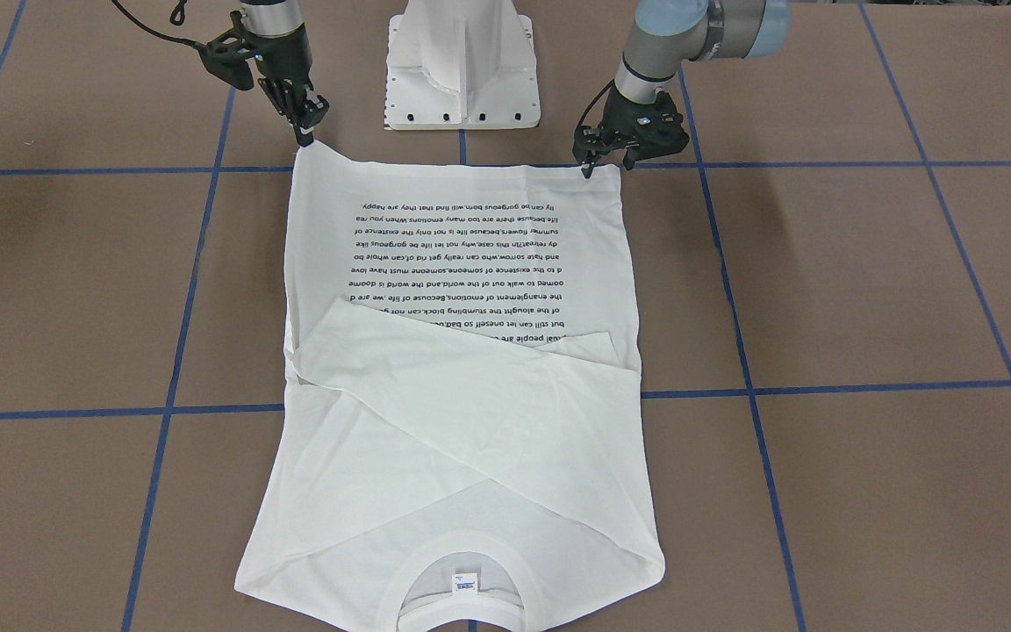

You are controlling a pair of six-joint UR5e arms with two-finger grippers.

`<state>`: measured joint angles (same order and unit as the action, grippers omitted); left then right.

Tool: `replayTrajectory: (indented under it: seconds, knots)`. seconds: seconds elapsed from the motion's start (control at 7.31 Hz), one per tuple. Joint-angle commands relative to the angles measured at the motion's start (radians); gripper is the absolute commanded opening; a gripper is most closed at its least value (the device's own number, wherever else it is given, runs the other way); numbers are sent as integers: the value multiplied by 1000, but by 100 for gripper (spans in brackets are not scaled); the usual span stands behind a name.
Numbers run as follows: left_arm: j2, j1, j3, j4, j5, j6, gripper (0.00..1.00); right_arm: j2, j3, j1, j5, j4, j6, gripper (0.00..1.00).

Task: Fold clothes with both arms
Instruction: 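Move both grippers to the hem corners nearest the robot and grasp them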

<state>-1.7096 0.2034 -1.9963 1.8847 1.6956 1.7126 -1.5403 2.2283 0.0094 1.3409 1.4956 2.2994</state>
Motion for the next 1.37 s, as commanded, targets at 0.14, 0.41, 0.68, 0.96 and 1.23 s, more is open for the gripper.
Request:
replayTrajectory:
  seconds: [0.14,0.41,0.68,0.96,1.23]
  knots:
    - [2,-7,-4,-2,-2,5,66,-1,1,1,0,0,0,0]
    - [2,-6,-9,-24,-14,-1,66,-1,1,1,-2,0,0,0]
    - [4,-7,-47,-71,-16,-2,62,-1,1,1,-3,2,0,0]
    - [7,-9,-39,-72,-16,-8,60,-1,-1,1,-3,2,0,0]
    - [4,-16,-22,-72,-16,-10,60,-1,-1,0,-3,2,0,0]
